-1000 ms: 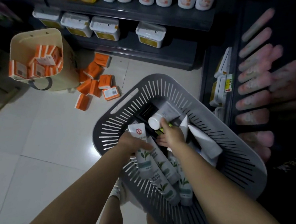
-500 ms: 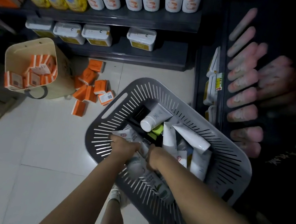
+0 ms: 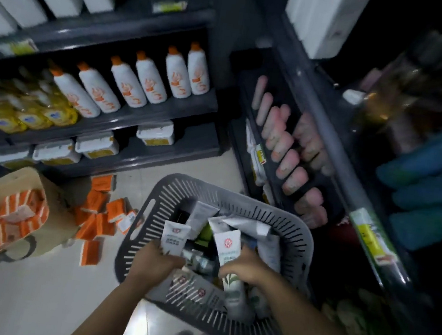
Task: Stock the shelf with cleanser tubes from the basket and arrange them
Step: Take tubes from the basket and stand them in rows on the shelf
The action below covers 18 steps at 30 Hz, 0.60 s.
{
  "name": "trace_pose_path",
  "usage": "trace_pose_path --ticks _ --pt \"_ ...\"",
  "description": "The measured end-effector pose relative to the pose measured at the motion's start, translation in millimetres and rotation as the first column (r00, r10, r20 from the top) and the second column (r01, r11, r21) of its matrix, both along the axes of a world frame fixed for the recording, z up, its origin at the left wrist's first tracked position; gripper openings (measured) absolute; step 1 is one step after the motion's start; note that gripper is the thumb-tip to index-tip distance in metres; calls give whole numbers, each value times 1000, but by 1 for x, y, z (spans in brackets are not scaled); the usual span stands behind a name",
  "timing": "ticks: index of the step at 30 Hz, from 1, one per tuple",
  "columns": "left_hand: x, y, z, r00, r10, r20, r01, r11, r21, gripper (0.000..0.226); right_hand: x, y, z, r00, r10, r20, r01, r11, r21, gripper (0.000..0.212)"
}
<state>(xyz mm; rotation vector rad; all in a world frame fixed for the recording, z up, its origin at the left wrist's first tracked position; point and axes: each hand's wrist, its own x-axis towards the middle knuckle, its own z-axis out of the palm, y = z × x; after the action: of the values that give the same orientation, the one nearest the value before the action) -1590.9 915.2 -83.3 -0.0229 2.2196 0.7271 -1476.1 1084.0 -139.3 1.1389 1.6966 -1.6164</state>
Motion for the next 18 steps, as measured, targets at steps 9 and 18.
trace_pose_path --ticks 9,18 --pt "35 50 128 801 -458 -386 557 805 202 19 92 -18 144 708 -579 -404 694 675 248 74" --pt "171 85 302 528 -406 -746 840 379 388 41 237 -73 343 587 -293 -755 803 331 495 56"
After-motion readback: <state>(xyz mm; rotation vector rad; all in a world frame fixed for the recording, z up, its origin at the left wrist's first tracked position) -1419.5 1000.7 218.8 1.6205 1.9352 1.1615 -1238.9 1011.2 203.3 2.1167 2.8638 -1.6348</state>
